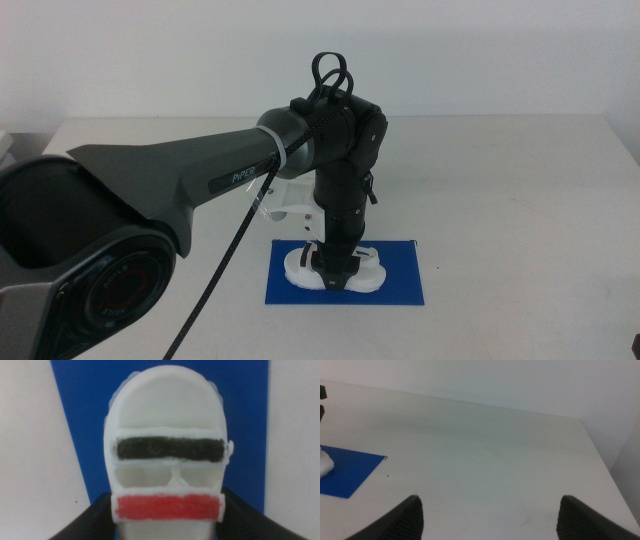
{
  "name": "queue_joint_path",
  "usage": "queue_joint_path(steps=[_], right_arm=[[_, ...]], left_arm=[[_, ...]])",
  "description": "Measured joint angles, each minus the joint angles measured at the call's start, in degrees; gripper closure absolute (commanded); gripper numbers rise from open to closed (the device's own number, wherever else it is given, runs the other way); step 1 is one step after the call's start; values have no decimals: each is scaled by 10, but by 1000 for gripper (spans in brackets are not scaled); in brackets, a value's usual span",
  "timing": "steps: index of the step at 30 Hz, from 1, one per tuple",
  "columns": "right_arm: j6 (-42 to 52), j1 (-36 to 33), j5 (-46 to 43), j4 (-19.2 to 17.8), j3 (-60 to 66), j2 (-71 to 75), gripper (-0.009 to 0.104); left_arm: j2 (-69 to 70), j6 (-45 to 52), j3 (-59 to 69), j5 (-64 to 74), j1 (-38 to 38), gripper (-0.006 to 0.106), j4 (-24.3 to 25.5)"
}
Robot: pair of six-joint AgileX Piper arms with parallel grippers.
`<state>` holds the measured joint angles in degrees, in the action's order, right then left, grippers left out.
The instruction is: Use one arm to grab the shoe from the table and place it on the mat.
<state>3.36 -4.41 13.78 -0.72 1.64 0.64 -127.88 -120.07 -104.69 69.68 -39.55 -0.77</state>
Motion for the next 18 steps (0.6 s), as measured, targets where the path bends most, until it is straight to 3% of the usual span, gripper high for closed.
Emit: queue_joint_path(steps=[7,18], right_arm=[[0,0,0,0,0,0,17],[0,0,0,0,0,0,17]], left_arm=[[15,0,0,0,0,14,8],[68,0,0,1,0,13,8]])
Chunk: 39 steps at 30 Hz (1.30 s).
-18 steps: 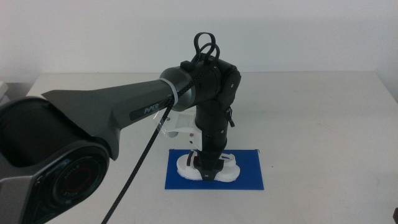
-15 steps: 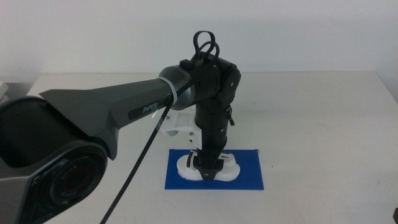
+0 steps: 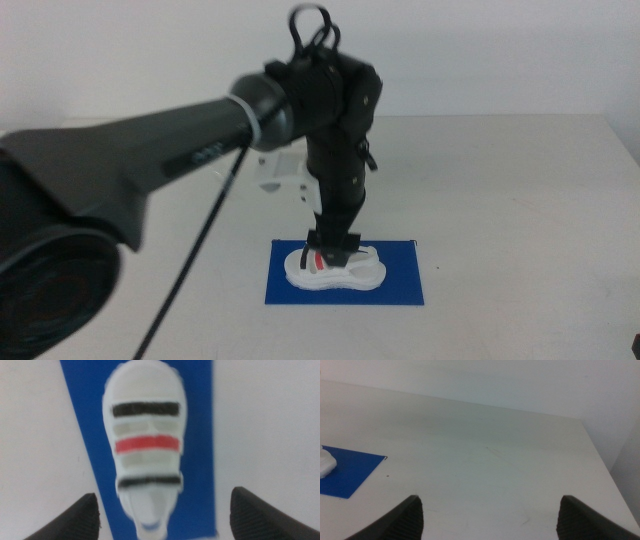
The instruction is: Use one arm to grab the shoe from the table and place it on the mat.
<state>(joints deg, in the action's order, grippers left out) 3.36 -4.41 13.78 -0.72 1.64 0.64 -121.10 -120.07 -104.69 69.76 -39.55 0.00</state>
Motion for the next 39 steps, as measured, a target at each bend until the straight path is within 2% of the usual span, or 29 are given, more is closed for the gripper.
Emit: queue_joint_path(steps=[8,12,15,18,23,28,32,39], right_arm=[[0,0,0,0,0,0,17],[0,0,0,0,0,0,17],[0,0,0,0,0,0,17],[0,0,0,0,0,0,17],[0,0,0,0,0,0,17],[0,0,0,0,0,0,17],[0,0,0,0,0,0,17],[0,0,0,0,0,0,17]], left_arm=[[95,0,0,3,0,13,0],[141,33,0,9,0,13,10],[167,83,0,12,0,13,57],[190,203,0,13,0,13,127],[231,493,0,16,0,13,235],[272,728,0,17,0,13,265],[293,794,1,20,0,13,273],[377,808,91,14,48,13,268]])
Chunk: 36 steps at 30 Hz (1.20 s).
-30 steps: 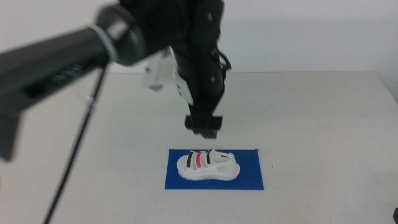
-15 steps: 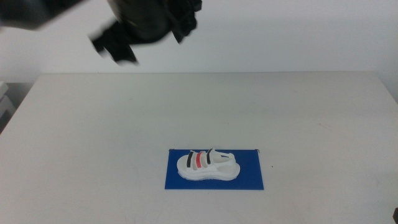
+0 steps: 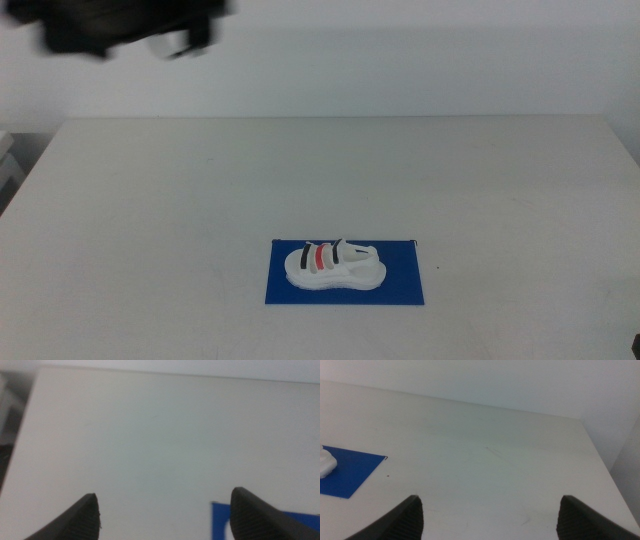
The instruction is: Use one arm to grab the shoe from the table and place it on the mat.
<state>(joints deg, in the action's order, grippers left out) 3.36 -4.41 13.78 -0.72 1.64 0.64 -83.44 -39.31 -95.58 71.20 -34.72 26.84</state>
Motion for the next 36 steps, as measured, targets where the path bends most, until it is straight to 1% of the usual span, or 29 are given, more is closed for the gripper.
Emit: queue_joint_path(steps=[3,6,9,13,16,20,23,25,28,36], right_arm=[[0,0,0,0,0,0,17],[0,0,0,0,0,0,17],[0,0,0,0,0,0,17],[0,0,0,0,0,0,17],[0,0,0,0,0,0,17],[0,0,0,0,0,0,17],[0,0,0,0,0,0,17],[0,0,0,0,0,0,17],[0,0,0,0,0,0,17],[0,0,0,0,0,0,17]], left_arm=[[77,0,104,-51,40,13,-8],[160,0,212,-138,81,13,-23],[242,4,318,-225,121,13,-26],[355,40,444,-329,173,13,-42],[426,105,527,-390,214,13,-84],[501,235,625,-460,271,13,-173],[556,324,694,-511,300,13,-230],[598,356,737,-539,311,13,-249],[655,377,790,-565,323,13,-256],[809,385,909,-574,338,13,-262]])
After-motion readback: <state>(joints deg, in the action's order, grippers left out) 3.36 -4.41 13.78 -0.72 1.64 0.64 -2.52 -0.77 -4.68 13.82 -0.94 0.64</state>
